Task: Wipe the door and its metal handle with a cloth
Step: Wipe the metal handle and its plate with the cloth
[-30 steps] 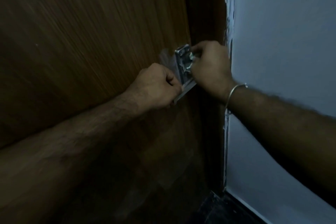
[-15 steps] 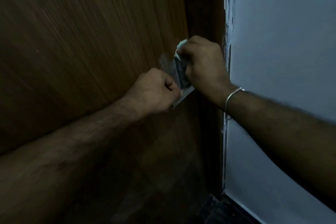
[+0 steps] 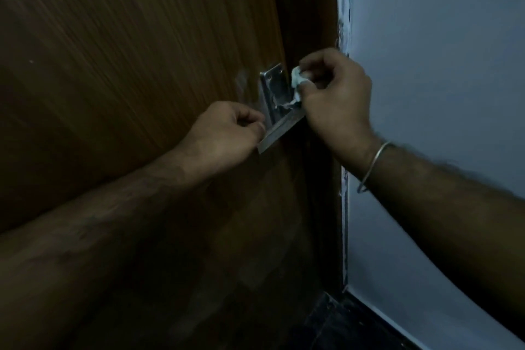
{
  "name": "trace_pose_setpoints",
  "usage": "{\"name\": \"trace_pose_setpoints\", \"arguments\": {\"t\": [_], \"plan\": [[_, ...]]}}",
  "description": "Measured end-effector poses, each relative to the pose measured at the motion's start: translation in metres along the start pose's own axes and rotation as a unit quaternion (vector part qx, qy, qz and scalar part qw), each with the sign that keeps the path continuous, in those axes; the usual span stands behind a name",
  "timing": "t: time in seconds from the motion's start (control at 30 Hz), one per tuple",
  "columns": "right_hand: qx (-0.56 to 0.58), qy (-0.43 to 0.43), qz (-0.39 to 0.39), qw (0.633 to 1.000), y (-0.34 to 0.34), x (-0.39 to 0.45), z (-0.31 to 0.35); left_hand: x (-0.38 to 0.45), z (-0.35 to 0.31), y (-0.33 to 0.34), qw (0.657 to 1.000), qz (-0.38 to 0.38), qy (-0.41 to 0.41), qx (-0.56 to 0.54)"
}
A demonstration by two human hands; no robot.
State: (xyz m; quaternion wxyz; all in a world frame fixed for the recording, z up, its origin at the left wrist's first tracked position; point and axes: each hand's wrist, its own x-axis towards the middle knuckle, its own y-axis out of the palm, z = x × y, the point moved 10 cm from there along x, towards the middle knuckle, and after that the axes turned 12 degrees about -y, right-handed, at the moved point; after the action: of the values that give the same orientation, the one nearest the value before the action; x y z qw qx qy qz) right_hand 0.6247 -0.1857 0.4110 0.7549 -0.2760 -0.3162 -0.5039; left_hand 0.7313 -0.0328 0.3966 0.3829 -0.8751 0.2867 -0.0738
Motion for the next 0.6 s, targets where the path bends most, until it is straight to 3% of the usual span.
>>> {"name": "trace_pose_setpoints", "arguments": {"t": [0.1,0.27,0.4,0.53,0.6], "plan": [[-0.055,-0.059,0.007,0.997,0.020,0.001,0.020,-0.003,-0.003,0.010,1.000,0.016,0.000,-0.009],[-0.104,-0.162,0.154,0.969,0.048,-0.012,0.032,-0.002,0.005,0.016,1.000,0.021,-0.008,-0.007],[-0.075,-0.136,0.095,0.983,0.041,0.002,0.037,0.002,0.006,0.015,1.000,0.012,-0.011,-0.021],[-0.103,-0.118,0.172,0.973,0.050,0.000,0.025,0.000,0.004,0.015,1.000,0.020,-0.013,-0.016],[-0.082,-0.098,0.147,0.981,0.047,0.001,0.024,-0.001,0.002,0.013,1.000,0.020,-0.010,-0.011]]}}
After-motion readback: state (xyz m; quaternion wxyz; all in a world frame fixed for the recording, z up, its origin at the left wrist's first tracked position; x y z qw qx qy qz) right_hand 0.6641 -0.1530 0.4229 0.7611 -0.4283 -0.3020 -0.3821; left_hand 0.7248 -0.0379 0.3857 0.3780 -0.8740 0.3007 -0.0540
